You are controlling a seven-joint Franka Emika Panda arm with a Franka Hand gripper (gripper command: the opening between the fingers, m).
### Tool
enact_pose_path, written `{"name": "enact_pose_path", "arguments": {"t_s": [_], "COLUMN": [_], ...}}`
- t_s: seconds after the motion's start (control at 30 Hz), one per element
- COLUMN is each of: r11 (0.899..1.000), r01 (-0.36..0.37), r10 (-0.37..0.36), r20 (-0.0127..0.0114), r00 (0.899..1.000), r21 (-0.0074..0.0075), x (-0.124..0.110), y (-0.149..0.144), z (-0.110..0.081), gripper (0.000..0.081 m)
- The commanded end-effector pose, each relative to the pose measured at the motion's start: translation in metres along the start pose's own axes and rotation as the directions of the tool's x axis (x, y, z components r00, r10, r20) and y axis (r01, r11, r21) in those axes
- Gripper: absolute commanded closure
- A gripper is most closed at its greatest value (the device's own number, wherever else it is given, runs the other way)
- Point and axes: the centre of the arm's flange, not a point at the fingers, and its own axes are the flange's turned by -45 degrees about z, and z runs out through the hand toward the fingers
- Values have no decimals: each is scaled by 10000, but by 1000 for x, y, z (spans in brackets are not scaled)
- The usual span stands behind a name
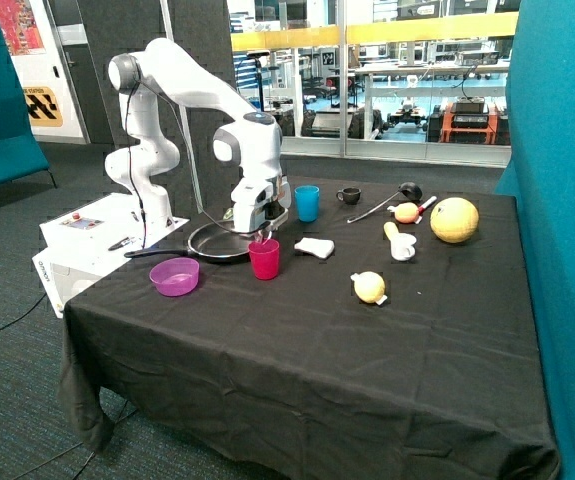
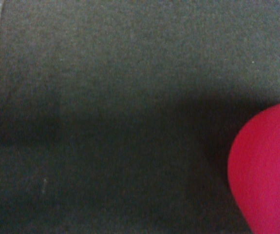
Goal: Stack the cups
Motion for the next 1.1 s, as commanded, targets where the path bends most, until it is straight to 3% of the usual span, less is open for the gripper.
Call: {"name": "enact_pose_path", "arguments": {"t_s": [0.0, 0.43, 0.8, 0.9, 0.97, 1.07], "r11": [10000, 10000, 10000, 10000, 10000, 10000], "r01": [29, 42, 75, 86, 42, 9], "r10": [-29, -42, -75, -86, -42, -9], "r20": [-32, -32, -31, -31, -32, -32], "r00": [10000, 10000, 10000, 10000, 10000, 10000], "r21": [-9, -9, -9, -9, -9, -8], "x": [3, 2, -1, -1, -1, 0], "y": [-1, -3, -7, -7, -7, -6], "z": [10, 19, 28, 28, 27, 26], "gripper": [329, 344, 422, 508, 701, 795]}}
